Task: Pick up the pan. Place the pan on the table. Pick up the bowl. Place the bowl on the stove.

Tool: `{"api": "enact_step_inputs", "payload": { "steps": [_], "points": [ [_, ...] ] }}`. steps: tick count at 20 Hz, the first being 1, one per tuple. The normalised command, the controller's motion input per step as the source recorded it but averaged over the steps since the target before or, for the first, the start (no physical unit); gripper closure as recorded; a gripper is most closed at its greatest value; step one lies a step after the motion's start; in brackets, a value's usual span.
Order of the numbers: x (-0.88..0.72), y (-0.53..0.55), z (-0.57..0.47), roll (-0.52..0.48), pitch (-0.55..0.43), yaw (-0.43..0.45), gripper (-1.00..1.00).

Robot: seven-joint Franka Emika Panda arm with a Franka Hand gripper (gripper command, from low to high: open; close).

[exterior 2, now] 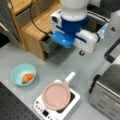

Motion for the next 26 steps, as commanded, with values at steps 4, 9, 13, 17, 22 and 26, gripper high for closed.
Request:
{"api": "enact_step_inputs", "payload": {
  "steps": [4,9,13,17,22,26],
  "points": [
    [0.29,0.12,-0.02,0.085,0.161,-0.069,-1.00],
    [0.24,0.04,0.00,0.095,0.098,-0.086,-1.00],
    [0.22,0.03,-0.11,0.084,0.060,-0.081,-1.00],
    [0.22,0.06,-0.21,0.067,0.040,-0.109,-1.00],
    [0.22,0.08,-0.22,0.046,0.016,-0.130,-1.00],
    [0.15,0.05,-0.12,0.042,0.007,-0.098,-1.00]
  ]
}}
